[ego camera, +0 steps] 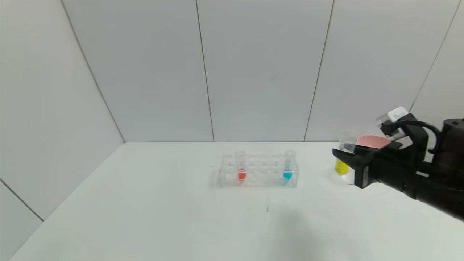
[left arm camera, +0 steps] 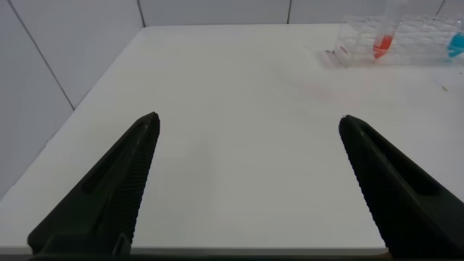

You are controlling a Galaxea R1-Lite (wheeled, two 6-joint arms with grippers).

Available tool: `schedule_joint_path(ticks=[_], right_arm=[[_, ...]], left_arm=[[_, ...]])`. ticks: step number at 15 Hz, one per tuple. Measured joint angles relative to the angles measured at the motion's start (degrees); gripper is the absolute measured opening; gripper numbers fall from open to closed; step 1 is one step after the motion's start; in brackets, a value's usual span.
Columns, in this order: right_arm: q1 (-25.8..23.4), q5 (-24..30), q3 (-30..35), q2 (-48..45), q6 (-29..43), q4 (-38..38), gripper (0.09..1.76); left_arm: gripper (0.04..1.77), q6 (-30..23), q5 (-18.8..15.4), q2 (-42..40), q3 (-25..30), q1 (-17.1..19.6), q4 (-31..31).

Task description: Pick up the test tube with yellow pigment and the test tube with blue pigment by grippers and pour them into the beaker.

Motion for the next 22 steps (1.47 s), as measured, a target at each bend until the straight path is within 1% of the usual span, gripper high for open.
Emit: schedule_joint_path(ticks=[1,4,5,6,7,9,10,12,15,16,17,18,20,22], right_arm=[[-4.4,5.21,0.5,-1.65,-1.62,1.69,0.51],[-18.57,25.03,0.72,-4.16,-5.75,3.91,0.51],[-22.81,30.74,0.17,-4.0,-7.64,4.24,0.51],[-26.58,34.79,-0.72,-3.17,-10.33,4.46,0.51],[-29.7,37.43,-1.99,-1.57,-13.86,5.02,0.51],[-34.16,41.25,-6.28,2.54,-20.26,7.57,0.51],[-35.88,42.48,-9.53,4.74,-22.89,10.15,0.51],[-38.3,43.58,-17.59,8.98,-26.81,17.94,0.51],[-39.95,43.83,-32.05,14.64,-29.65,31.7,0.51],[-40.12,43.54,-36.83,16.32,-31.87,37.06,0.51],[-40.3,42.73,-40.98,18.05,-36.13,42.85,0.51],[-40.41,41.12,-44.04,19.8,-41.09,46.13,0.51],[-40.47,37.45,-47.76,23.02,-47.2,47.75,0.51],[-40.25,34.63,-50.19,25.36,-49.88,49.75,0.51]], left_arm=[[1.76,0.0,0.0,0.0,0.0,-0.02,0.0],[1.76,0.0,-0.02,0.0,0.0,0.0,0.0],[1.76,0.0,0.0,0.0,0.0,0.0,0.0],[1.76,0.0,0.0,0.0,0.0,0.0,0.0],[1.76,0.0,0.0,0.0,0.0,0.0,0.0],[1.76,0.02,0.0,0.0,0.0,0.02,0.0],[1.76,0.0,0.0,0.0,0.0,0.02,0.0],[1.76,0.0,0.0,0.0,0.0,0.02,0.0],[1.76,0.0,0.0,0.0,0.0,0.02,0.0],[1.76,0.0,0.0,0.0,0.0,0.02,0.0],[1.76,0.0,0.0,0.0,0.0,0.02,0.0],[1.76,0.0,0.0,0.0,0.0,0.02,0.0],[1.76,0.0,0.0,0.0,0.0,-0.02,0.0],[1.76,0.0,0.0,0.0,0.0,0.02,0.0]])
